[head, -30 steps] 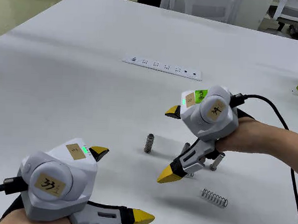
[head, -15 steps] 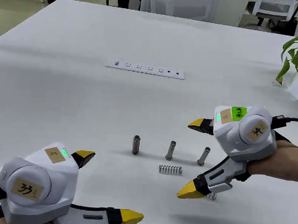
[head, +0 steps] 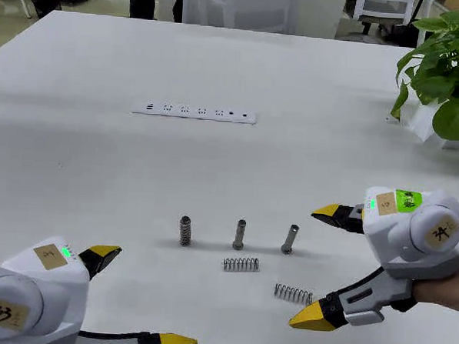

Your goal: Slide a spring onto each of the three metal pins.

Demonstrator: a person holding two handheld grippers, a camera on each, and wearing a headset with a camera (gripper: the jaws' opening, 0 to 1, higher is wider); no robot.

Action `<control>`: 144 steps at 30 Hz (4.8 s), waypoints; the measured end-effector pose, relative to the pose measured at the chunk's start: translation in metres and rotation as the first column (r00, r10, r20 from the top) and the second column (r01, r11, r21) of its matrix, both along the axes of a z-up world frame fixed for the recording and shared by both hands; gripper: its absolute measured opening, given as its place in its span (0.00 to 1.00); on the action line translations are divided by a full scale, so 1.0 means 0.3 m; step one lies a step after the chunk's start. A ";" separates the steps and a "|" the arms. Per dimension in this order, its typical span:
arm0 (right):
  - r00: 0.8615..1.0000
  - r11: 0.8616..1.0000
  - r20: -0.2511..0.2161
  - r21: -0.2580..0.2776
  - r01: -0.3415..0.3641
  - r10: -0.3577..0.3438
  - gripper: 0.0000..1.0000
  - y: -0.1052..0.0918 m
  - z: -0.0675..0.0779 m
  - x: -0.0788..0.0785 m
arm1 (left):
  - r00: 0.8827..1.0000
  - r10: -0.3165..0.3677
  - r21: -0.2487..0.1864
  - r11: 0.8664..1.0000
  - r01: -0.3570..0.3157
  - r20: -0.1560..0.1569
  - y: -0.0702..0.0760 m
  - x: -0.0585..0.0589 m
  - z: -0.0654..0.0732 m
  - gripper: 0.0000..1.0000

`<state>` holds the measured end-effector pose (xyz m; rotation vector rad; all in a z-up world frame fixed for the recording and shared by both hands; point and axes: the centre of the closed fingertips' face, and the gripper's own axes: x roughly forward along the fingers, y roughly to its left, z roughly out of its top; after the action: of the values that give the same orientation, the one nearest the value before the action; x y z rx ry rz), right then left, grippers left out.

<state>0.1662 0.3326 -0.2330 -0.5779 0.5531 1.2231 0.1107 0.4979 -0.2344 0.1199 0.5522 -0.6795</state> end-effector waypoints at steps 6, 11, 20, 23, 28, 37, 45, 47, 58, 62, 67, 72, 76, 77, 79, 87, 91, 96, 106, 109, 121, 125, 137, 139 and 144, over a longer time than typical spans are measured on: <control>0.996 0.996 -0.026 0.025 0.080 -0.080 0.97 -0.083 -0.019 -0.028 | 1.000 -0.015 0.018 1.000 0.015 -0.011 -0.005 0.004 -0.013 0.97; 0.989 0.990 -0.047 0.037 0.139 -0.137 0.97 -0.146 -0.034 -0.056 | 0.999 -0.031 0.031 0.999 0.031 -0.018 -0.005 0.002 -0.032 0.98; 0.981 0.981 -0.057 0.037 0.189 -0.187 0.95 -0.196 -0.041 -0.086 | 0.998 -0.063 0.040 0.997 0.064 -0.030 -0.024 0.008 -0.043 0.98; 0.980 0.980 -0.055 0.044 0.195 -0.193 0.95 -0.192 -0.041 -0.088 | 0.996 -0.082 0.045 0.995 0.083 -0.033 -0.038 0.010 -0.044 0.98; 0.977 0.976 -0.067 0.064 0.208 -0.203 0.95 -0.174 -0.038 -0.090 | 0.991 -0.135 0.047 0.990 0.136 -0.021 -0.073 0.016 -0.041 0.89; 0.977 0.976 -0.077 0.073 0.204 -0.198 0.94 -0.162 -0.044 -0.090 | 0.980 -0.199 0.068 0.978 0.197 0.024 -0.161 0.094 -0.047 0.64; 0.974 0.974 -0.092 0.073 0.215 -0.208 0.93 -0.177 -0.065 -0.106 | 0.972 -0.231 0.104 0.968 0.227 0.029 -0.220 0.182 -0.087 0.48; 0.972 0.972 -0.097 0.075 0.222 -0.214 0.93 -0.183 -0.068 -0.112 | 0.968 -0.252 0.133 0.960 0.247 0.018 -0.227 0.193 -0.114 0.43; 0.963 0.964 -0.108 0.072 0.255 -0.247 0.93 -0.223 -0.080 -0.134 | 0.959 -0.282 0.205 0.939 0.277 -0.007 -0.253 0.246 -0.156 0.36; 0.960 0.961 -0.112 0.075 0.266 -0.256 0.93 -0.228 -0.080 -0.136 | 0.954 -0.299 0.234 0.926 0.296 -0.024 -0.261 0.259 -0.171 0.33; 0.957 0.958 -0.117 0.083 0.276 -0.265 0.92 -0.230 -0.081 -0.141 | 0.944 -0.326 0.261 0.907 0.329 -0.057 -0.270 0.261 -0.197 0.33; 0.954 0.955 -0.122 0.086 0.285 -0.274 0.92 -0.235 -0.084 -0.152 | 0.945 -0.316 0.242 0.913 0.328 -0.087 -0.278 0.259 -0.203 0.29; 0.953 0.955 -0.125 0.078 0.287 -0.276 0.92 -0.244 -0.089 -0.165 | 0.946 -0.308 0.231 0.918 0.323 -0.100 -0.289 0.256 -0.207 0.24; 0.952 0.954 -0.127 0.078 0.290 -0.279 0.92 -0.249 -0.091 -0.167 | 0.947 -0.303 0.227 0.920 0.320 -0.108 -0.292 0.257 -0.208 0.24; 0.950 0.952 -0.131 0.079 0.295 -0.283 0.91 -0.252 -0.092 -0.168 | 0.948 -0.300 0.228 0.920 0.318 -0.111 -0.294 0.261 -0.209 0.23; 0.948 0.950 -0.131 0.081 0.302 -0.290 0.91 -0.256 -0.088 -0.168 | 0.945 -0.297 0.245 0.914 0.324 -0.138 -0.299 0.265 -0.211 0.22; 0.947 0.949 -0.136 0.084 0.305 -0.292 0.91 -0.251 -0.089 -0.172 | 0.938 -0.309 0.258 0.904 0.342 -0.158 -0.298 0.261 -0.212 0.22; 0.949 0.950 -0.133 0.083 0.300 -0.287 0.91 -0.240 -0.088 -0.183 | 0.935 -0.306 0.264 0.901 0.345 -0.177 -0.291 0.260 -0.211 0.20; 0.947 0.950 -0.131 0.069 0.304 -0.293 0.91 -0.261 -0.093 -0.185 | 0.925 -0.331 0.307 0.875 0.375 -0.187 -0.284 0.264 -0.213 0.12; 0.944 0.948 -0.133 0.067 0.311 -0.300 0.90 -0.272 -0.094 -0.181 | 0.919 -0.346 0.324 0.862 0.391 -0.190 -0.288 0.265 -0.213 0.11; 0.943 0.946 -0.134 0.075 0.316 -0.305 0.90 -0.264 -0.090 -0.179 | 0.939 -0.299 0.307 0.889 0.339 -0.171 -0.282 0.269 -0.209 0.10; 0.943 0.946 -0.140 0.079 0.314 -0.302 0.90 -0.257 -0.094 -0.188 | 0.942 -0.294 0.293 0.897 0.329 -0.160 -0.283 0.264 -0.208 0.10; 0.935 0.935 -0.172 0.119 0.333 -0.311 0.90 -0.232 -0.079 -0.189 | 0.943 -0.298 0.216 0.921 0.325 -0.146 -0.297 0.211 -0.186 0.10; 0.933 0.931 -0.188 0.140 0.336 -0.308 0.90 -0.221 -0.068 -0.188 | 0.943 -0.301 0.189 0.927 0.325 -0.143 -0.305 0.196 -0.175 0.10; 0.932 0.927 -0.196 0.164 0.336 -0.304 0.89 -0.206 -0.045 -0.172 | 0.941 -0.315 0.140 0.933 0.331 -0.125 -0.326 0.155 -0.144 0.10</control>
<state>0.1147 0.2709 -0.2466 -0.2067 0.6333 1.0019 0.1572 0.4000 -0.2777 0.3337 0.6919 -0.9670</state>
